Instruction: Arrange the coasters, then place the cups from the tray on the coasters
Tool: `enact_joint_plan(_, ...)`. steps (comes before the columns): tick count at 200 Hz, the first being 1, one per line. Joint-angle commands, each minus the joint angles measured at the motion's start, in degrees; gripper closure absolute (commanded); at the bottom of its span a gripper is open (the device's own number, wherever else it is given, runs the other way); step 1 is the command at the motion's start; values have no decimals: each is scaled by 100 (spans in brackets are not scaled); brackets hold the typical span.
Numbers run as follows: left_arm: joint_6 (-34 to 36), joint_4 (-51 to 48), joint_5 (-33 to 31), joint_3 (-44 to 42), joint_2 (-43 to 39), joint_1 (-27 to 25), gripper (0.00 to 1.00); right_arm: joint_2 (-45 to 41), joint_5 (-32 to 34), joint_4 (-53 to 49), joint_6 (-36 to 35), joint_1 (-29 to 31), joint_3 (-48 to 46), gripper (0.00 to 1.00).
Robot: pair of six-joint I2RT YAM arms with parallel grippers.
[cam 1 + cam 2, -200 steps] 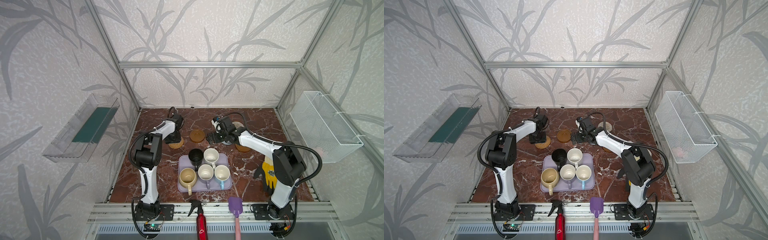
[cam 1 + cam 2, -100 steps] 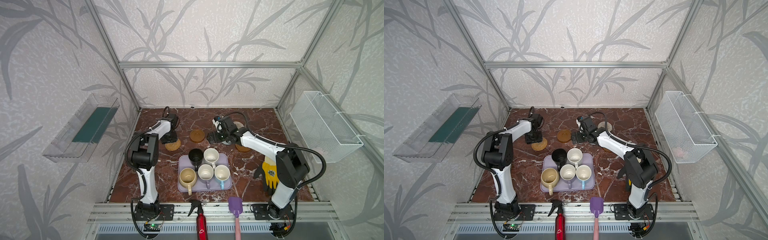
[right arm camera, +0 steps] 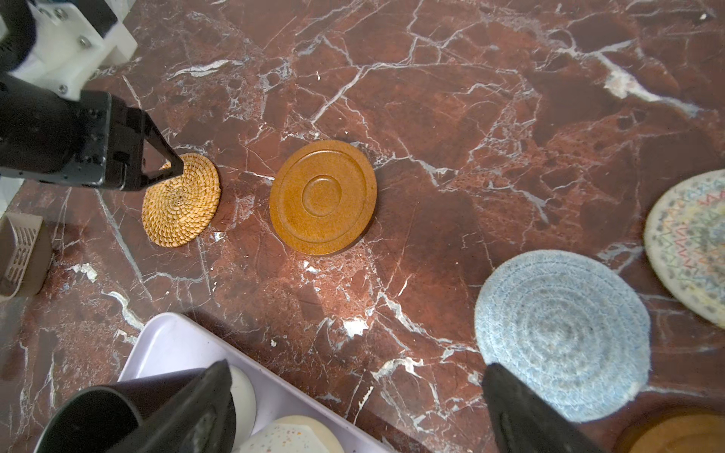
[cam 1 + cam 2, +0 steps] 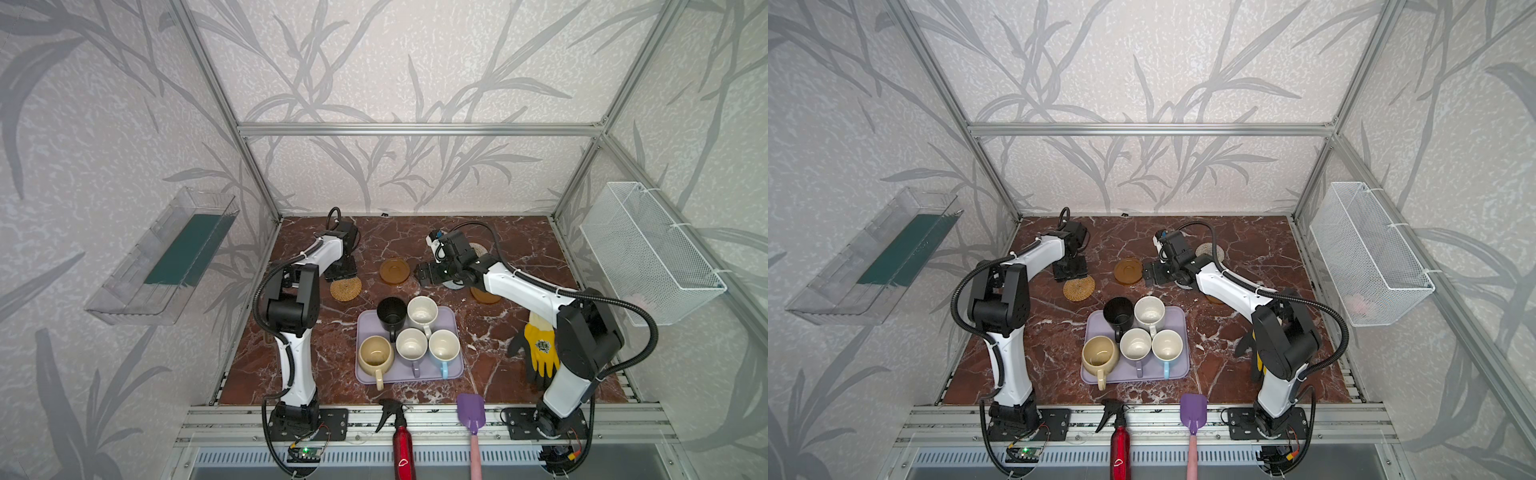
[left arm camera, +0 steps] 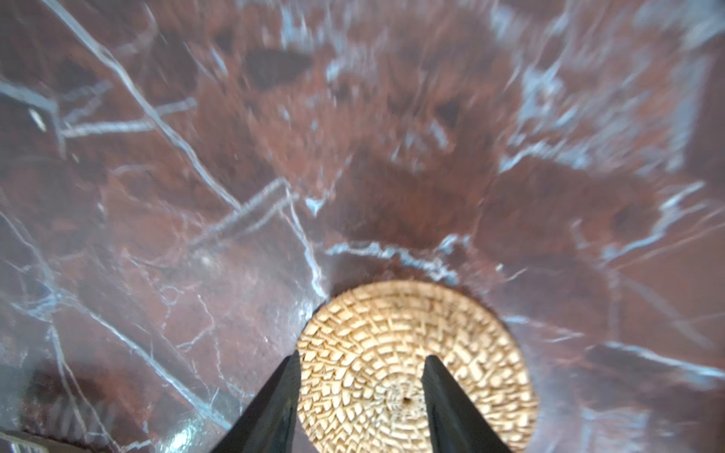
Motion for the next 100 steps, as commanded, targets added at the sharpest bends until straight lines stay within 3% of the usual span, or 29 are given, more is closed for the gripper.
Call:
enact_joint_plan(1,-76,-254,-128,288,-375,-18,40,-281,154,-35,-81,22,-23,0)
enact_joint_plan(45,82,-6,789,364,-834,-261,13,-578,680,-4,-81,-7,-62,1)
enact_joint_plan(66,119,330,1164,154,-1019,-483,2,-478,162,-343,-283,-191,184,1)
enact_joint_plan(83,61,658,1568,31,-997,-617,1,-420,-94,-378,-397,-256,261,1)
enact_joint_plan(100,30,542,1506,270,-710,-732,2,-418,-57,-349,-416,-256,276,1)
